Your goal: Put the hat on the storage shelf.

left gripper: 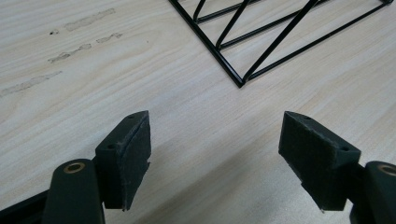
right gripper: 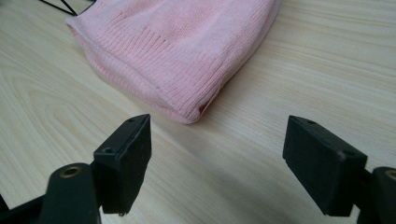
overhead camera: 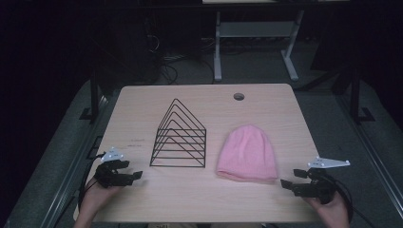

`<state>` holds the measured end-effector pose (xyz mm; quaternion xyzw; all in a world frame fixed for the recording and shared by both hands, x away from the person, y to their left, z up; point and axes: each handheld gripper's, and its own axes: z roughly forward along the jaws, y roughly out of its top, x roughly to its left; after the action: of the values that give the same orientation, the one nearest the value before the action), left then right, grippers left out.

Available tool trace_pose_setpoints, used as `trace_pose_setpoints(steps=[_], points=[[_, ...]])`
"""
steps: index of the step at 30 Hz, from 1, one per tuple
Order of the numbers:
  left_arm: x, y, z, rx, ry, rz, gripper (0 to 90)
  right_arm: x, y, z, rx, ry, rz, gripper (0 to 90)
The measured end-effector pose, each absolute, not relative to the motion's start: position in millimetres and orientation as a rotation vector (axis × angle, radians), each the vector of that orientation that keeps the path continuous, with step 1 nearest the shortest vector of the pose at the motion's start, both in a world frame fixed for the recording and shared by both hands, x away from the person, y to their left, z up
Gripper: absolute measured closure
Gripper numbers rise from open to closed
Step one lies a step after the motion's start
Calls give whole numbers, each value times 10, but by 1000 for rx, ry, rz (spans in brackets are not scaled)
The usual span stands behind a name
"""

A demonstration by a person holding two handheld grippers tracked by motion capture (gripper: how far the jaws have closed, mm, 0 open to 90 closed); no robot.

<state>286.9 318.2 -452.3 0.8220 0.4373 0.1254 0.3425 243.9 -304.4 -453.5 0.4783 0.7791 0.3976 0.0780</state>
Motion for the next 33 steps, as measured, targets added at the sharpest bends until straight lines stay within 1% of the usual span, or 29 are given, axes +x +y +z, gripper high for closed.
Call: trace_pose_setpoints(steps=[15,29,33], points=[[2825,3204,-4507,2121,1144,344,251,2487,-2943,-4496,1416,2366,1194,223],[2797,3190,-4494,2121,1139,346,251,2715,-2787,-4268,1375,2426,1184,218],[2799,3208,-4489,2123,1138,352,252,2862,-2742,-4178,1370,2471,1160,223]])
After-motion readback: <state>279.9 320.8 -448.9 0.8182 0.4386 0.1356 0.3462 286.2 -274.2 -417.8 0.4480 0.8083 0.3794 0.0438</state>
